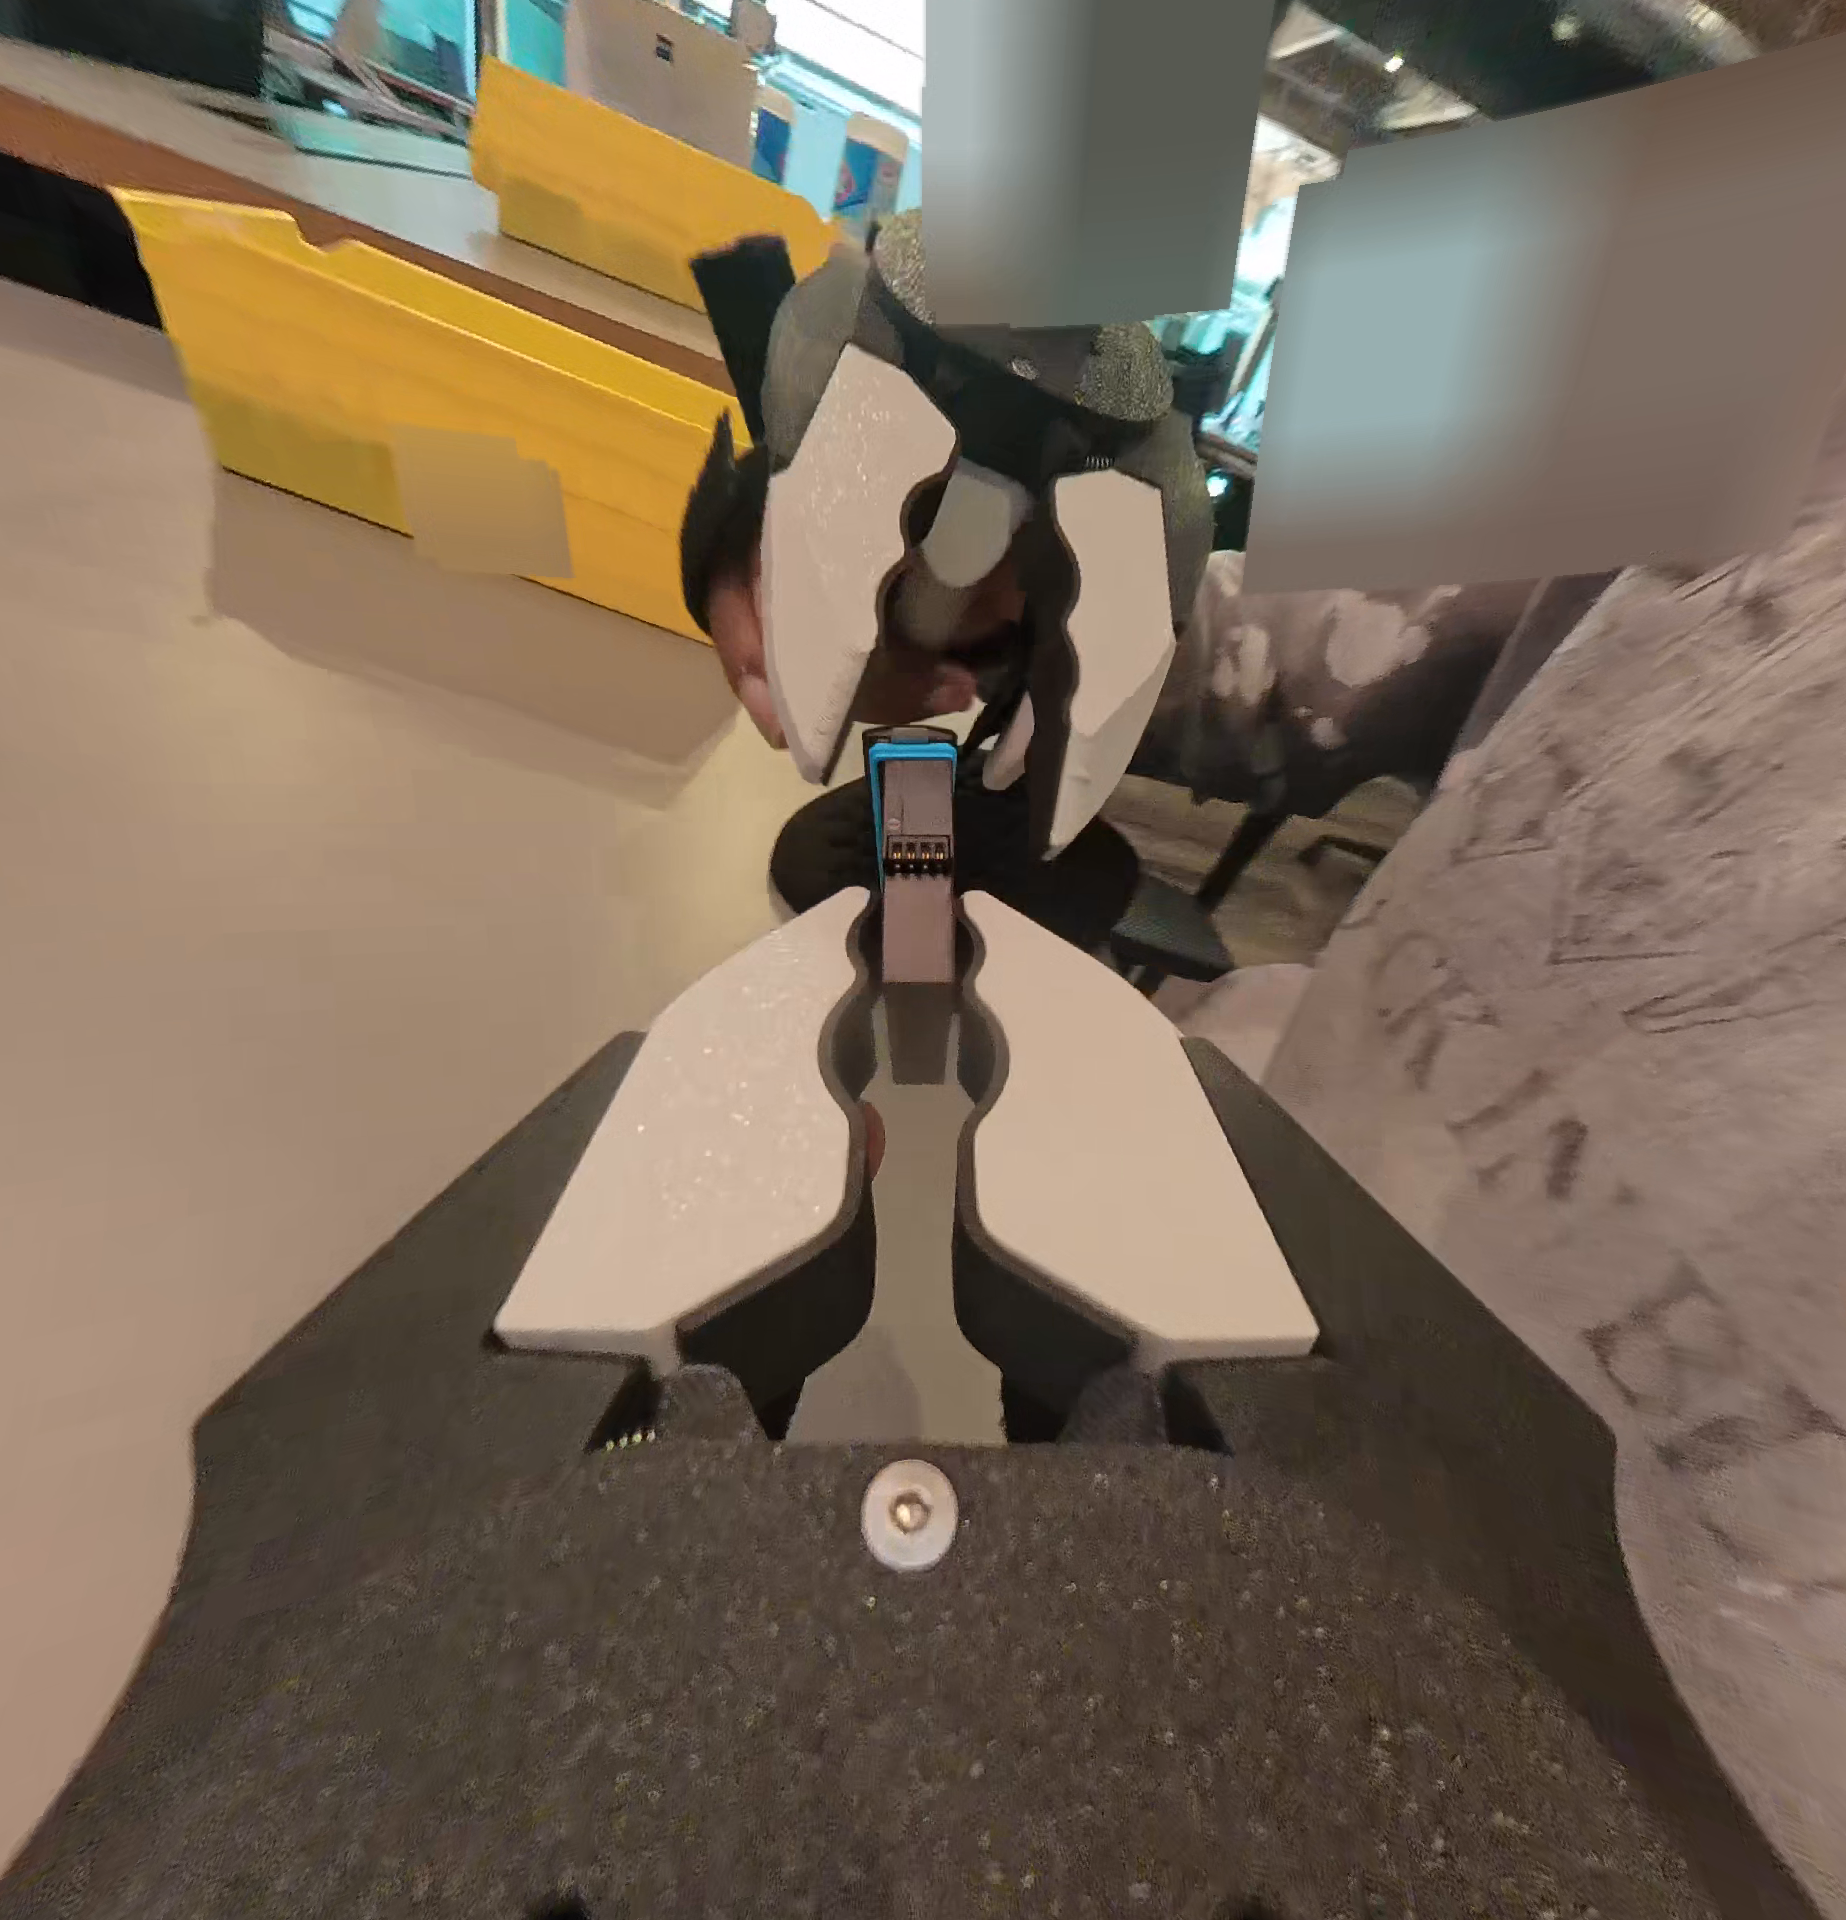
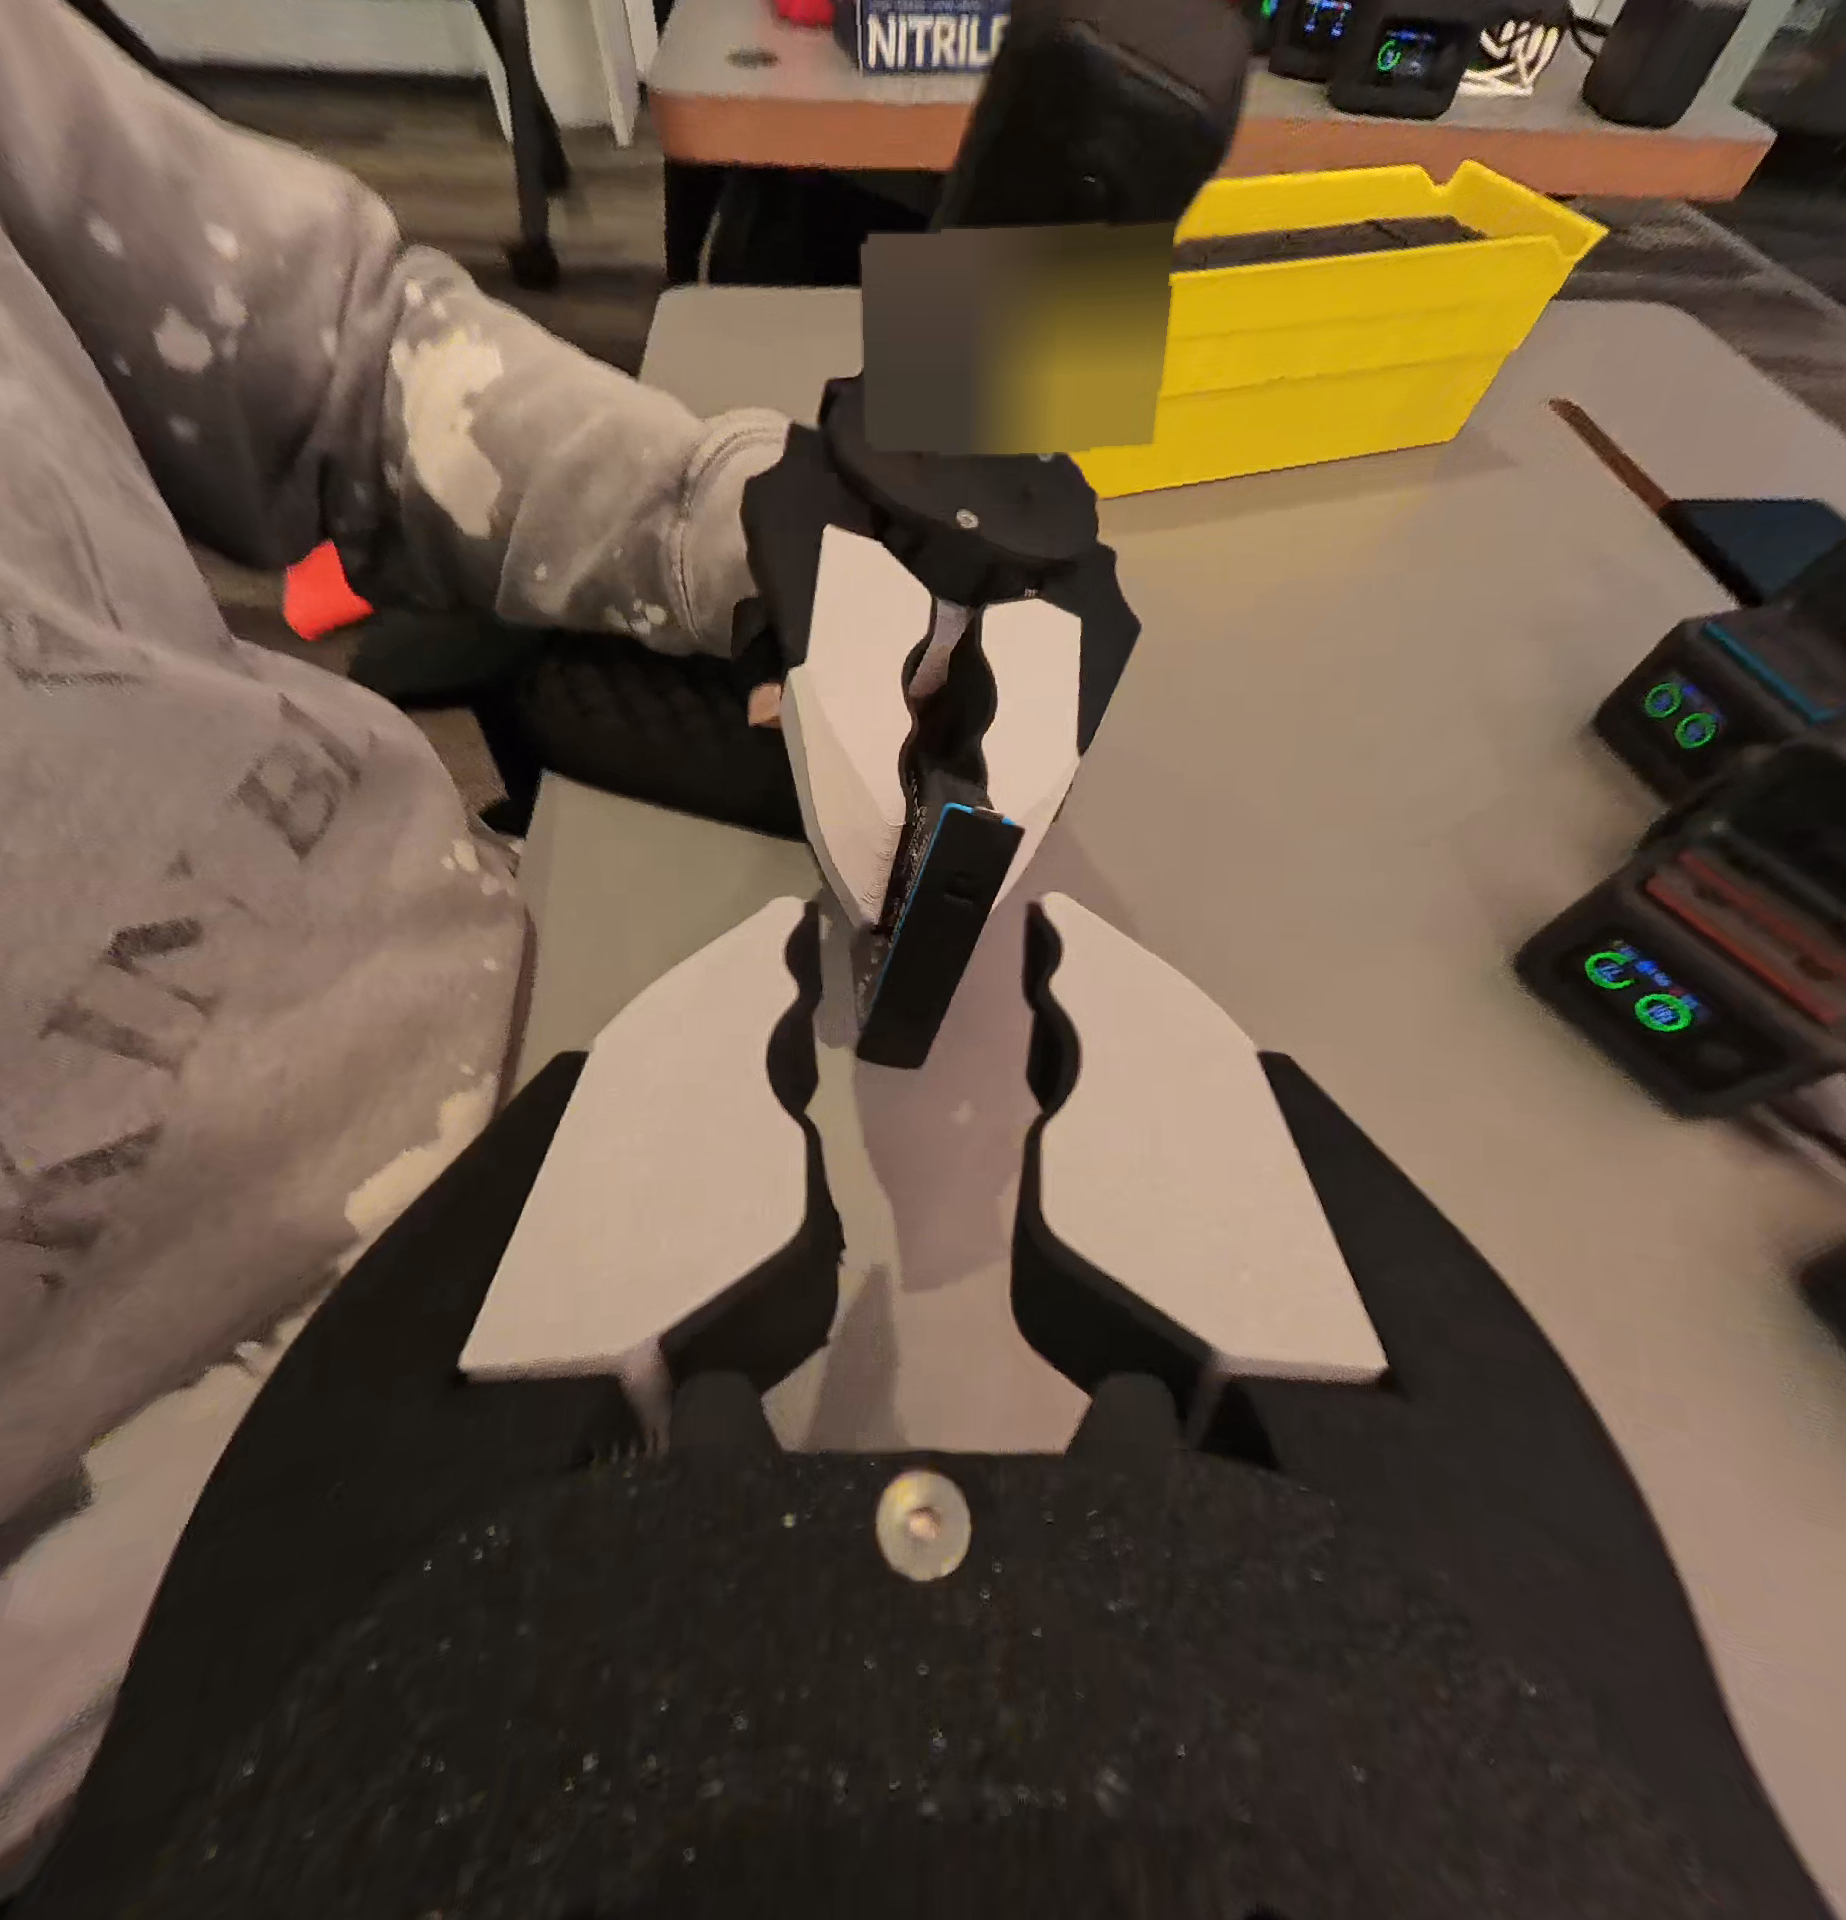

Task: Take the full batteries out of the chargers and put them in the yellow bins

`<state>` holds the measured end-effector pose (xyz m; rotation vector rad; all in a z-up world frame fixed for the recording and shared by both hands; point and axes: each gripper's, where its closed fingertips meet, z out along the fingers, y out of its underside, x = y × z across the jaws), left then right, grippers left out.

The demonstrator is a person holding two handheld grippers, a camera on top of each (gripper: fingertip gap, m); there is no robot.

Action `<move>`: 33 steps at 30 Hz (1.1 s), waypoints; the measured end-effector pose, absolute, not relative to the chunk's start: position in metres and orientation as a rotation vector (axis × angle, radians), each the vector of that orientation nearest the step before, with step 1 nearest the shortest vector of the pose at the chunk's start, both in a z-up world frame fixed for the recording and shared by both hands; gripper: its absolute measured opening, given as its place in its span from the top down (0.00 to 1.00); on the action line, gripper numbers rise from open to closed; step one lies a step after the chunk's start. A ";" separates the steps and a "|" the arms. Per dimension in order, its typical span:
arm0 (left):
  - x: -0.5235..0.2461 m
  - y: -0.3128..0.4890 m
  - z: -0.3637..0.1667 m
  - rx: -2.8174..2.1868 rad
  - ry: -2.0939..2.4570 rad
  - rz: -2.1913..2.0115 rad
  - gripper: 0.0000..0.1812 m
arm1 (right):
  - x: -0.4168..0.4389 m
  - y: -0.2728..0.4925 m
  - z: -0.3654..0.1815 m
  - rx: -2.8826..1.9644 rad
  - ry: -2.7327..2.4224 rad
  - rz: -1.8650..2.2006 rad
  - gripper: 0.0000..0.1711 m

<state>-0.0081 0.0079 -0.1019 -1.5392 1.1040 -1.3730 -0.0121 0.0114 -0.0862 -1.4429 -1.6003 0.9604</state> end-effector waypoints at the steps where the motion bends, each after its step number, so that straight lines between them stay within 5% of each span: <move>1: -0.008 0.009 -0.102 -1.531 1.104 -1.341 0.94 | -0.012 0.012 -0.086 -1.466 -1.569 1.000 0.81; 12: -0.007 0.016 -0.096 -1.481 1.063 -1.214 0.94 | -0.015 0.019 -0.091 -1.508 -1.548 1.006 0.92; 14: -0.011 0.023 -0.093 -1.480 1.020 -1.176 0.87 | -0.010 0.030 -0.087 -1.498 -1.588 0.942 0.92; 23: -0.059 0.081 -0.096 -1.578 0.719 -0.775 0.80 | 0.033 0.174 -0.061 -1.535 -1.878 0.334 0.92; 33: -0.081 0.099 -0.102 -1.587 0.657 -0.562 0.83 | 0.044 0.291 -0.112 -1.480 -2.320 -0.048 0.92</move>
